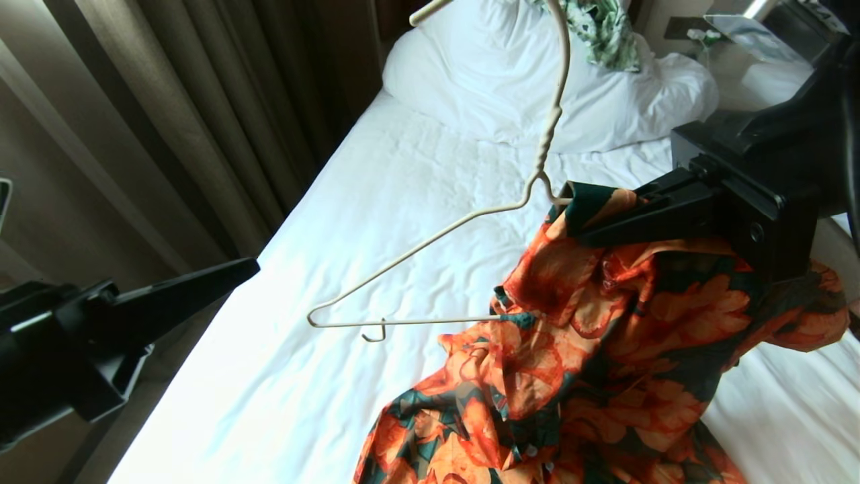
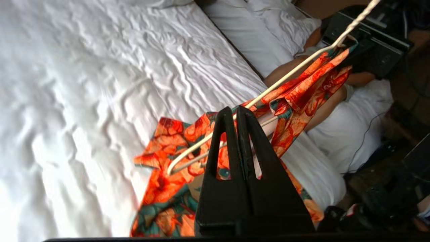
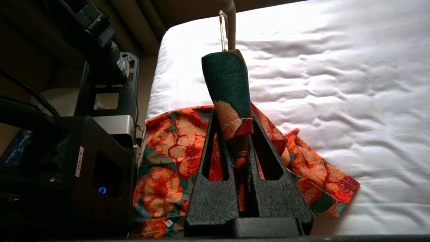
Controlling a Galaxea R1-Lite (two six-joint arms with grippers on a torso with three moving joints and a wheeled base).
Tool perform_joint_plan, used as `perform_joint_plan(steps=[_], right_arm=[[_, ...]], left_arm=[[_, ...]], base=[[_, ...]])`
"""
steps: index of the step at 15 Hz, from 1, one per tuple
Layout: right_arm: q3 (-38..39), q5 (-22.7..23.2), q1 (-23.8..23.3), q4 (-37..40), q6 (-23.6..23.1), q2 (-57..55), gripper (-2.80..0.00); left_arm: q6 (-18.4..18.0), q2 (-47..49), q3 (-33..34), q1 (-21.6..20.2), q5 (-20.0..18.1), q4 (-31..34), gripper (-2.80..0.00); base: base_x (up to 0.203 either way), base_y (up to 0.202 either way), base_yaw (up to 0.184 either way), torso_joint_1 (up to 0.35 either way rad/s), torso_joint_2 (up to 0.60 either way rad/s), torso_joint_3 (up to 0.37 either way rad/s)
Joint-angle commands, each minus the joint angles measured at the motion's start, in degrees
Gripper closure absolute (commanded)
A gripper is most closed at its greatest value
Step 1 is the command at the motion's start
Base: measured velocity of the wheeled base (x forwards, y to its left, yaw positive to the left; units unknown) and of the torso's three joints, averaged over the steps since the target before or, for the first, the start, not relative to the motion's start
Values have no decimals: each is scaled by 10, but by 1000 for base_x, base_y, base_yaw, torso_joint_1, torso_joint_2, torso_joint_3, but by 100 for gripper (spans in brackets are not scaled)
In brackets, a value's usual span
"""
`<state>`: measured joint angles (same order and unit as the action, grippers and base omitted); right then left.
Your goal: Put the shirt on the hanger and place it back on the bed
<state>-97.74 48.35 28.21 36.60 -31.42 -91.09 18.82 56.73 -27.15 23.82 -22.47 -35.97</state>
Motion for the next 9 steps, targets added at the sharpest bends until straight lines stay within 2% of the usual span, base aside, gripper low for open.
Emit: perform_joint_plan(steps=[1,4,9], right_arm=[[6,1,-6,2,-1,-1,0],[44,-56,-24,1,-2,13,0],[125,-117,-70,1,-1,38,0]], left_arm=[[2,-27,2,-18,-1,28,0],[2,-50,10,-20,1,74,0],[0,-31,-25,-20,3,186,0]], base=[[0,0,0,0,0,0],[0,0,0,0,0,0],[0,0,0,0,0,0]])
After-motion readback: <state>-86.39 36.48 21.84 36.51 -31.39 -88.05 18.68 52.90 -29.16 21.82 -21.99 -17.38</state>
